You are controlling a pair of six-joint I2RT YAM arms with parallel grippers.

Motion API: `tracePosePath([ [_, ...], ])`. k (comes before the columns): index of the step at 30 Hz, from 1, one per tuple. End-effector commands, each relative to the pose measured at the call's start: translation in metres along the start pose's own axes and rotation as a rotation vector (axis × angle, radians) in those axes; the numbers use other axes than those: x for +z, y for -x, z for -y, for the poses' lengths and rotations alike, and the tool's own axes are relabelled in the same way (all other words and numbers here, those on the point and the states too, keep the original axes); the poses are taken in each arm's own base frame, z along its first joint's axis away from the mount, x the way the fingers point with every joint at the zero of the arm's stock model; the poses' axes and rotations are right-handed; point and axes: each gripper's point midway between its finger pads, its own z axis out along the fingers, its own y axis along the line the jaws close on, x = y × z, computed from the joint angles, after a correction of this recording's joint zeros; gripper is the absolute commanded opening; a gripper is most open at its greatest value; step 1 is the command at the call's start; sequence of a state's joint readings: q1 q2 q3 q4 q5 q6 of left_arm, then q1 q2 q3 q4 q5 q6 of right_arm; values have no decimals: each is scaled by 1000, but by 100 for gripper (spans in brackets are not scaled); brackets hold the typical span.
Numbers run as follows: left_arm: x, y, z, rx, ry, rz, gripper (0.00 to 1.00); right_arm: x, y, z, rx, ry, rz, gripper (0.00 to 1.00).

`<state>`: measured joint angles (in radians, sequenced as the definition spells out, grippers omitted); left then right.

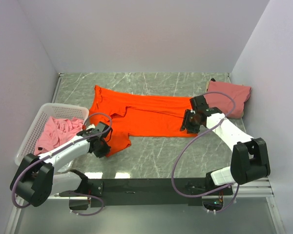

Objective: Fold and stack the t-shirts
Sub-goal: Fold the tshirt

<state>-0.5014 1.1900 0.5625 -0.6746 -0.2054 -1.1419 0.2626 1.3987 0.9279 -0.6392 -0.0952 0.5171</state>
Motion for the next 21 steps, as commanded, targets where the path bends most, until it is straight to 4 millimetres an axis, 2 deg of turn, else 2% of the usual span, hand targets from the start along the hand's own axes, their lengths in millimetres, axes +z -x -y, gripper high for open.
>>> tracePosePath([
  [1,8,-7,-4,6,5,-16,22,-2,6,9,37,-12,34,49],
  [3,7,-6,-4,11,9,-14,12,3,6,26,74,-62,24,49],
  [6,3,-3,0,11,-6,-7,3,12,5,53,130,-126,9,49],
  [10,0,-4,2,12,-21,-10,1,21,6,77,170,-182,3,49],
  [14,-2,-2,3,15,-25,-8,1,29,10,83,177,-203,-9,49],
  [21,-5,1,5,19,-29,0,1,34,30,90,202,-247,42,49],
])
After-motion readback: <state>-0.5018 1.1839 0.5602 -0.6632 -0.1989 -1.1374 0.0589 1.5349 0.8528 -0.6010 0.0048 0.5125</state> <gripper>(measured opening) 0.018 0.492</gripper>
